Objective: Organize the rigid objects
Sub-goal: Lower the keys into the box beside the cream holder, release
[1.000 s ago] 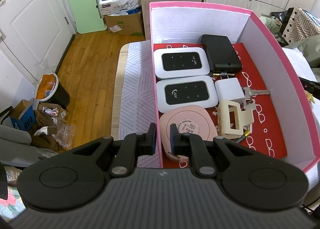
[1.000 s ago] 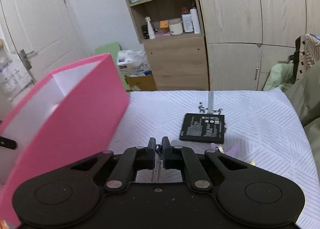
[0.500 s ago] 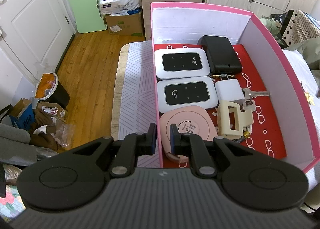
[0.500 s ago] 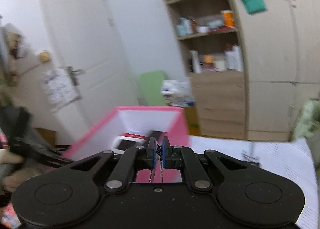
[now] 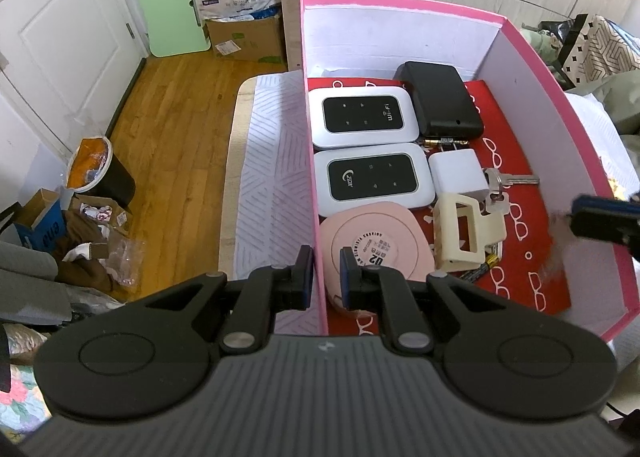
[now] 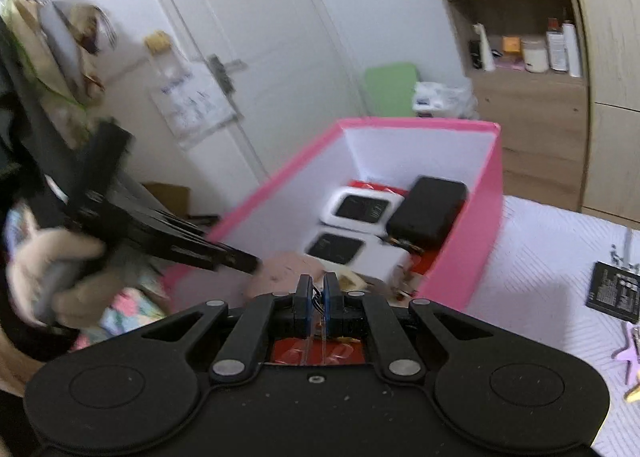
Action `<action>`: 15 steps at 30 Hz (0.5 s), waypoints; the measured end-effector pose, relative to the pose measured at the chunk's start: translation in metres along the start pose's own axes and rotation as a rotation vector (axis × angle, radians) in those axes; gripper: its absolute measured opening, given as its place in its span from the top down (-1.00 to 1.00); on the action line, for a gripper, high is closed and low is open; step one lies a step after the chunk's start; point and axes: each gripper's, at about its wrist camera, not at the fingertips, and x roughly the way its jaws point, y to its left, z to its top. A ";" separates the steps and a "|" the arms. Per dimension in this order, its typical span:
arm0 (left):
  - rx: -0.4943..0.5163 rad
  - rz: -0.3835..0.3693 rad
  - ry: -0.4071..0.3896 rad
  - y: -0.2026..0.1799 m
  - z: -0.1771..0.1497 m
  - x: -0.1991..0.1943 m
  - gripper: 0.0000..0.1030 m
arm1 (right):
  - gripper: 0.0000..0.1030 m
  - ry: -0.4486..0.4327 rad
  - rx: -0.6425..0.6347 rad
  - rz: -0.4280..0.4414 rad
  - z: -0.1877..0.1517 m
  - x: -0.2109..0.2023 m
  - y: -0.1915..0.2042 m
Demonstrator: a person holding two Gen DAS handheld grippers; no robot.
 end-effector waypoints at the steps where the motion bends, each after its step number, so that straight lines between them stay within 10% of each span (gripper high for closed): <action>1: -0.002 0.000 0.001 0.000 0.000 0.000 0.77 | 0.82 0.004 -0.010 -0.035 -0.001 0.003 -0.001; 9: -0.018 0.004 0.002 0.000 0.001 0.000 0.77 | 0.72 -0.086 0.128 0.037 0.003 -0.034 -0.030; 15: -0.025 0.010 0.008 -0.001 0.002 0.000 0.77 | 0.66 -0.146 0.188 -0.080 -0.010 -0.074 -0.057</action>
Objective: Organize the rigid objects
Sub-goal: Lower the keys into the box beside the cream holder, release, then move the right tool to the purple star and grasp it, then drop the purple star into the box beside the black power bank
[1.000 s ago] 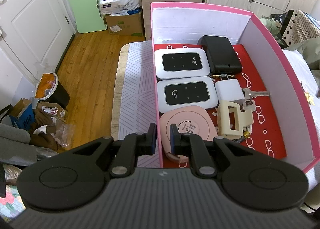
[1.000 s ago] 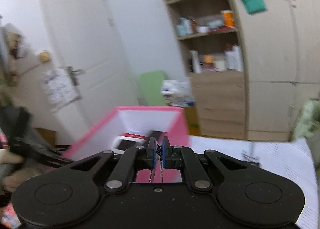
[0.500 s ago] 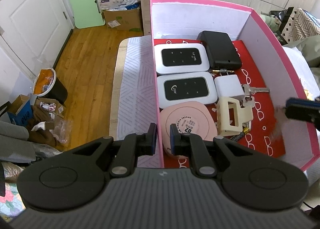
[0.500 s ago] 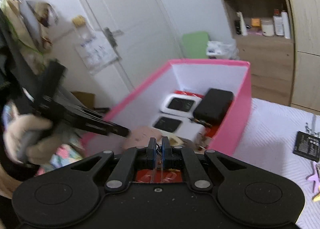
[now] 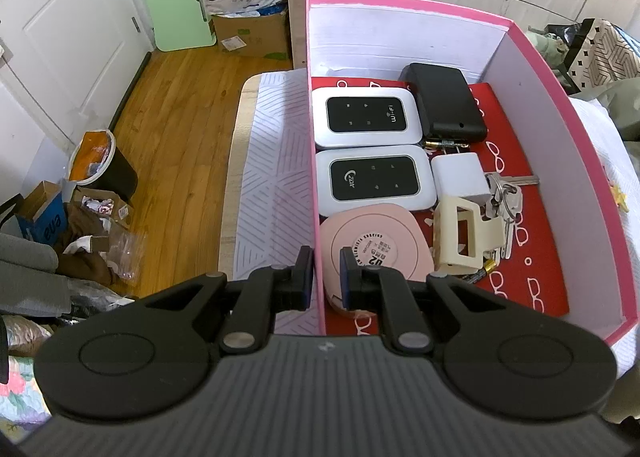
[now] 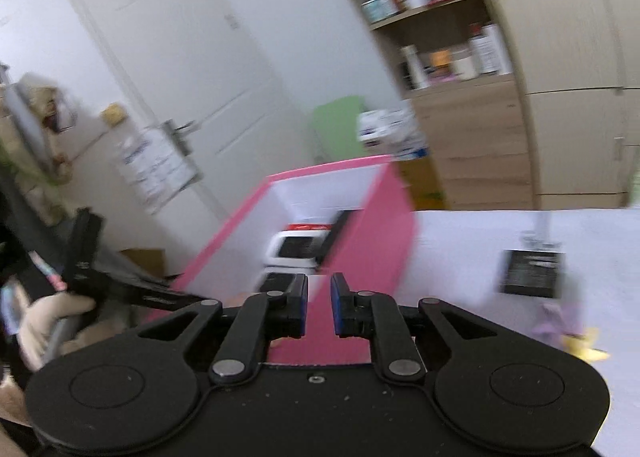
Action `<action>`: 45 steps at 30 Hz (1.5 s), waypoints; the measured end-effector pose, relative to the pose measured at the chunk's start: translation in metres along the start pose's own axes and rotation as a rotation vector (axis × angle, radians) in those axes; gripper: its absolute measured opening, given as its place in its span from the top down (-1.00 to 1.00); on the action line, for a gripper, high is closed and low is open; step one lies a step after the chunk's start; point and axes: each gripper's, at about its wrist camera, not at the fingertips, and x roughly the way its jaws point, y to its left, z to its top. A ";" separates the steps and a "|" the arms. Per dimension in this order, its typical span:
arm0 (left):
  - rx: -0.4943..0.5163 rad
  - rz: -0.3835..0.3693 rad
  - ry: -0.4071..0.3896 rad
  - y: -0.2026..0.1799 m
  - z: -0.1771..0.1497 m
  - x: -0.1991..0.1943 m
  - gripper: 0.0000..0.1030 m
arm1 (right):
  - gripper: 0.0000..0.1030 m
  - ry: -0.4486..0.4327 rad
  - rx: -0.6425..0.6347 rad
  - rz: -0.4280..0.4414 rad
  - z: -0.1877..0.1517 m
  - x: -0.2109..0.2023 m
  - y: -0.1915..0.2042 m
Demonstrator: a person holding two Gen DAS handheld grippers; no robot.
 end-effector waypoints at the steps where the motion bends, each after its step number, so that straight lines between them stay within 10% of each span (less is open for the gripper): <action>1: 0.001 0.003 0.000 0.000 0.000 0.000 0.77 | 0.65 -0.004 0.005 -0.036 -0.003 -0.005 -0.006; 9: -0.014 0.016 0.005 -0.002 0.001 0.000 0.77 | 0.58 0.035 0.039 -0.323 -0.039 -0.024 -0.059; 17: -0.022 0.025 0.011 -0.004 0.002 0.001 0.76 | 0.08 0.096 -0.093 -0.486 -0.062 -0.018 -0.076; 30: -0.011 0.031 0.026 -0.005 0.004 0.001 0.76 | -0.05 0.124 -0.280 -0.436 -0.035 0.032 -0.087; 45: -0.008 0.016 0.027 -0.003 0.005 -0.001 0.76 | -0.01 0.088 -0.198 -0.381 -0.028 0.032 -0.097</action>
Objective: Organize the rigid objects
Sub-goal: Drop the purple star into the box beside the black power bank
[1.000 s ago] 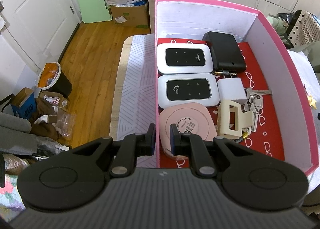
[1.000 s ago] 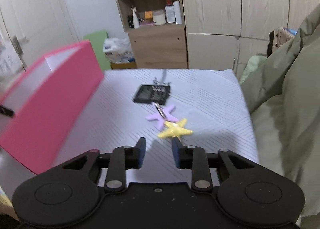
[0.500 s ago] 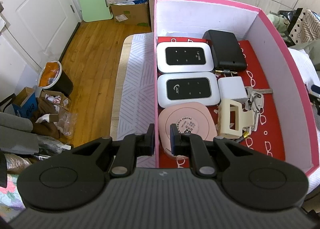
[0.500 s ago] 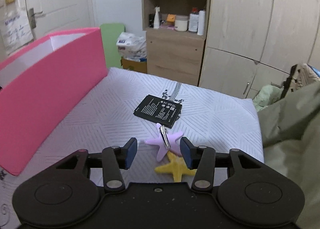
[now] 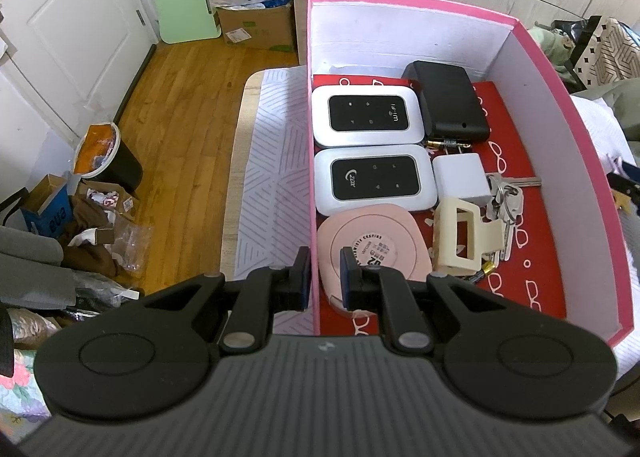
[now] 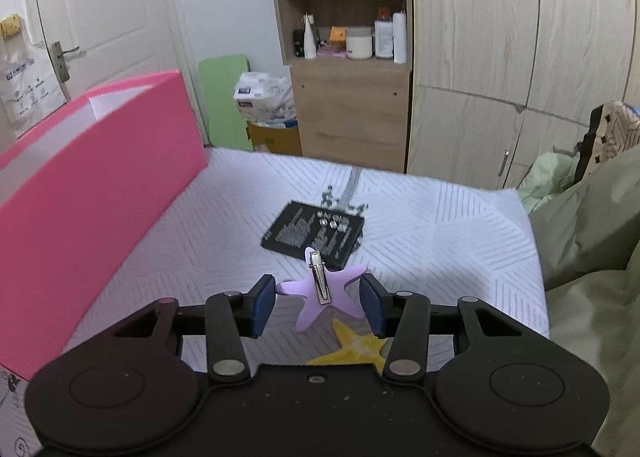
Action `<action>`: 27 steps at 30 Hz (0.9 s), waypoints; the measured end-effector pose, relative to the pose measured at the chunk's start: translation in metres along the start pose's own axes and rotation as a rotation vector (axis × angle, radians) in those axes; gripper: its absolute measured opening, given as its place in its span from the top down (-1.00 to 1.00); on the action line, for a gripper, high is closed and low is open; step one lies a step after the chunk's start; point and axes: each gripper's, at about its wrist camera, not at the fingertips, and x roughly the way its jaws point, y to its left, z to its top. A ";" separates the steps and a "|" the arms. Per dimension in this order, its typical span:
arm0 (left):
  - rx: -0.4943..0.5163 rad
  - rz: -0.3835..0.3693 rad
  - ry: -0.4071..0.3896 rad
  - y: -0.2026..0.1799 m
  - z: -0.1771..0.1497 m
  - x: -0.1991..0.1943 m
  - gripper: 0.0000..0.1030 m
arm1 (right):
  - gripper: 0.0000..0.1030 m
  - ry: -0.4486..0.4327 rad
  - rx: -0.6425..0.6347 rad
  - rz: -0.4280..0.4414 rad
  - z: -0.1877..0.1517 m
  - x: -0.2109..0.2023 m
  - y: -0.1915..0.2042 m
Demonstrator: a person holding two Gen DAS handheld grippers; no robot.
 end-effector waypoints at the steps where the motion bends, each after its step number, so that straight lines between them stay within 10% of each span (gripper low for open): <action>1: 0.001 0.001 0.000 0.000 0.000 0.000 0.76 | -0.01 -0.011 0.000 0.001 0.002 -0.004 0.003; 14: 0.010 -0.045 -0.015 0.009 -0.001 -0.004 0.77 | -0.02 -0.204 -0.211 0.240 0.076 -0.067 0.102; 27: 0.038 -0.087 -0.035 0.015 -0.004 -0.007 0.77 | -0.01 0.033 -0.584 0.142 0.104 0.031 0.194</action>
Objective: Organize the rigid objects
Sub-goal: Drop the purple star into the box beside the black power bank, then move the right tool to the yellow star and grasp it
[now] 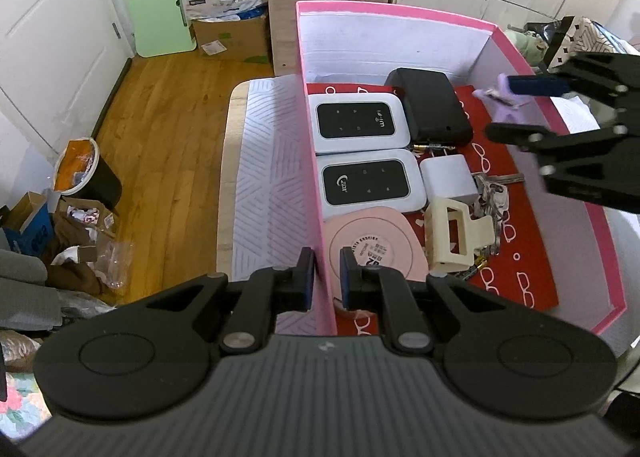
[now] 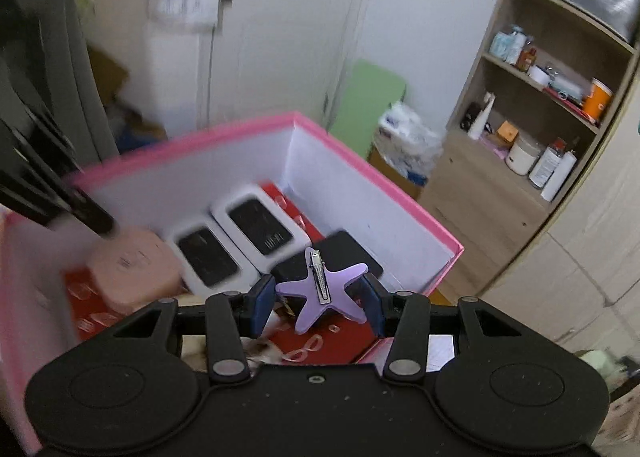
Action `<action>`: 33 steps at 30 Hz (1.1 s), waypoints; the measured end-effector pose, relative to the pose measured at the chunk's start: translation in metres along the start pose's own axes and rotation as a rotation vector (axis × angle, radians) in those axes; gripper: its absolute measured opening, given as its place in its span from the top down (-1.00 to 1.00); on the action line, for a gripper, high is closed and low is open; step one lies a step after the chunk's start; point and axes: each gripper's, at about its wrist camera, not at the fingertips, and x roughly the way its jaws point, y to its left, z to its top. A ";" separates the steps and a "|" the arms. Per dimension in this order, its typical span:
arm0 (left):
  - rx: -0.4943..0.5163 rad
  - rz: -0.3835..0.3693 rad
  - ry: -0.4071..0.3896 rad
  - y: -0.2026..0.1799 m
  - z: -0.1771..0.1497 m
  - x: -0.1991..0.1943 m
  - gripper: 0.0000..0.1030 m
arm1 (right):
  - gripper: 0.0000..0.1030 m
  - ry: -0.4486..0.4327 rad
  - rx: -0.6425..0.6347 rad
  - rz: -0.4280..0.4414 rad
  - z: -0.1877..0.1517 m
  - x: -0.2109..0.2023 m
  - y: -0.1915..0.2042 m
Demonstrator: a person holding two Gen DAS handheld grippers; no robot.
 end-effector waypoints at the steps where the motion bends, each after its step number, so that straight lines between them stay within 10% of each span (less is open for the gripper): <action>1: -0.002 -0.005 0.000 0.001 0.000 0.000 0.77 | -0.01 0.020 -0.020 -0.009 0.001 0.005 0.001; 9: 0.002 -0.020 -0.006 0.004 -0.001 0.000 0.77 | -0.17 0.054 -0.053 -0.070 0.006 0.011 0.002; 23: -0.019 -0.023 0.001 0.005 0.000 0.000 0.77 | -0.32 -0.187 0.393 -0.045 -0.081 -0.083 -0.043; 33: -0.005 0.039 -0.006 -0.006 0.000 0.001 0.77 | -0.32 -0.033 0.631 -0.145 -0.178 -0.098 -0.068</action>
